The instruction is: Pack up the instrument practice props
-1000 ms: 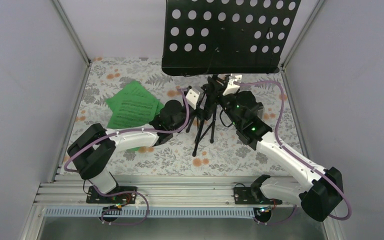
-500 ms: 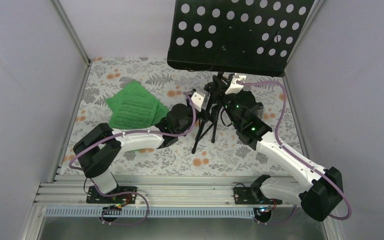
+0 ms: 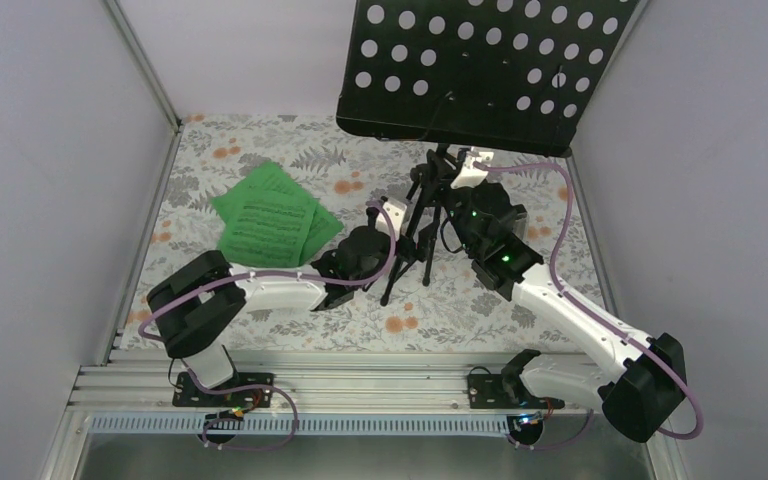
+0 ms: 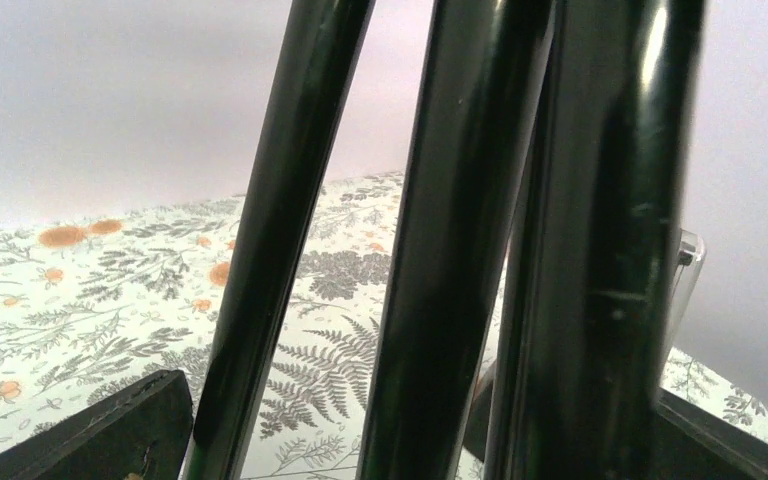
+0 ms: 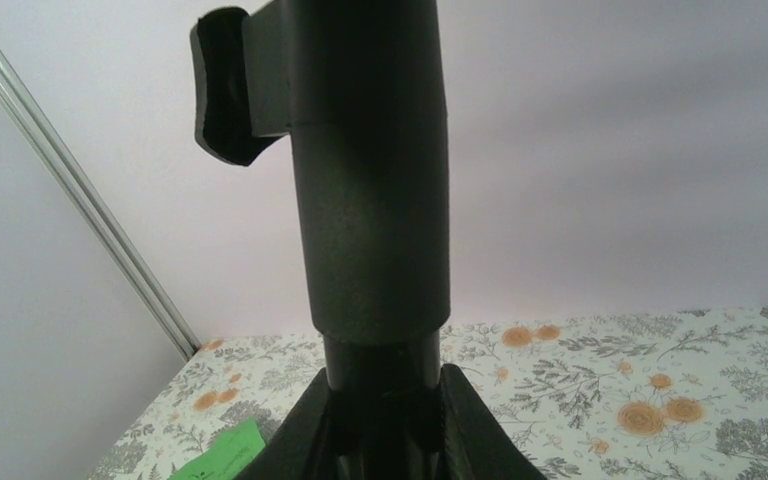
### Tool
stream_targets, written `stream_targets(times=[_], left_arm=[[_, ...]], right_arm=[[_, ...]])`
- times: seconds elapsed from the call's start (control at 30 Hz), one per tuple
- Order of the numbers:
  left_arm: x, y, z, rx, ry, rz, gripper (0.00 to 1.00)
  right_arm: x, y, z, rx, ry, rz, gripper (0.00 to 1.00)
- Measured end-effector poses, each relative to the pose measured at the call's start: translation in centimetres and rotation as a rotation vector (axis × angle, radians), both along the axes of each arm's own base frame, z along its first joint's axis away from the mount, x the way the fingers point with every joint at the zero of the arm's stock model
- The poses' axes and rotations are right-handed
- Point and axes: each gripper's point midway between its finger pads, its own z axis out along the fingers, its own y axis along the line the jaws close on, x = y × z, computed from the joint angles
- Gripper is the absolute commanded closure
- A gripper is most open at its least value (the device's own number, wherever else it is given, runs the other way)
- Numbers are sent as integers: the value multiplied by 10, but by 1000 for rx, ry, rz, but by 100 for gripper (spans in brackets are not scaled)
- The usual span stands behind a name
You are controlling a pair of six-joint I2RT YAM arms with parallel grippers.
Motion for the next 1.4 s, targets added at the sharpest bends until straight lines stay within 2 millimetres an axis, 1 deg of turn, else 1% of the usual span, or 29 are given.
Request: stream_targets(times=[0.13, 0.27, 0.47, 0.77, 0.83, 1.0, 1.27, 1.4], left_arm=[[-1, -4, -3, -20, 7, -4, 0], [4, -12, -4, -26, 0, 7, 0], [6, -19, -4, -41, -18, 8, 0], [12, -34, -2, -40, -72, -4, 1], [13, -35, -2, -35, -81, -5, 4], [16, -36, -2, -16, -82, 17, 24], [17, -35, -2, -11, -78, 31, 39], [12, -24, -4, 25, -70, 32, 46]], right_arm=[[0, -1, -1, -1, 1, -9, 96], [3, -7, -1, -3, 1, -44, 96], [4, -12, -1, -2, 1, -72, 96], [6, -19, 1, 0, -5, -112, 96], [6, -19, 1, -2, -5, -112, 96], [6, -20, 1, -3, -6, -120, 96], [5, -20, 2, -4, -8, -117, 96], [3, -16, 1, 10, 3, -95, 96]])
